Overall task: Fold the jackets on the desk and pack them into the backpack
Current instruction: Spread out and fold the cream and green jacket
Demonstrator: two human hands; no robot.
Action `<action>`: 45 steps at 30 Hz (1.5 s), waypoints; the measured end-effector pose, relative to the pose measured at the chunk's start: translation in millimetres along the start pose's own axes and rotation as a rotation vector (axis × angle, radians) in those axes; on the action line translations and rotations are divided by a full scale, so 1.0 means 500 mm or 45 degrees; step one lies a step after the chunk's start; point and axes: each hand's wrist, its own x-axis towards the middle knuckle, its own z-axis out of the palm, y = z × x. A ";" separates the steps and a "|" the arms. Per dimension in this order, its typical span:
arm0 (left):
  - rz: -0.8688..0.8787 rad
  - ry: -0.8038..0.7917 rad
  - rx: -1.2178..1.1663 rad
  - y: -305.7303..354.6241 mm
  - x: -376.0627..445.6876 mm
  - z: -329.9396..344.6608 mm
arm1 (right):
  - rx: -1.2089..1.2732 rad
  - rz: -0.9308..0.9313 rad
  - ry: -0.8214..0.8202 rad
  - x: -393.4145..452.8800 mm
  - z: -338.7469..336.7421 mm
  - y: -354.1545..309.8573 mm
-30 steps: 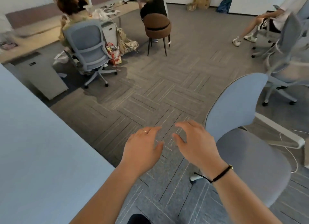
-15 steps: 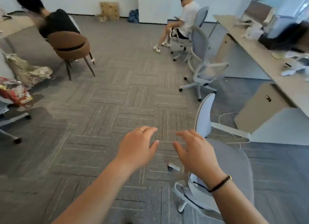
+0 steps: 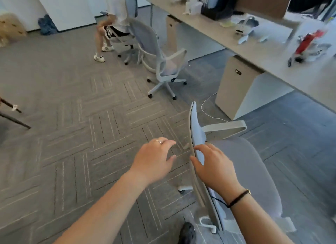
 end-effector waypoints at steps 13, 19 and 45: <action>0.893 -0.297 0.045 -0.102 0.342 0.071 | 0.006 0.651 0.159 0.065 0.118 -0.057; 1.198 -0.306 0.019 -0.128 0.408 0.084 | -0.155 0.920 0.534 0.067 0.218 -0.115; 1.340 -0.259 -0.065 0.073 0.474 0.188 | -0.369 1.070 0.694 -0.051 0.145 0.125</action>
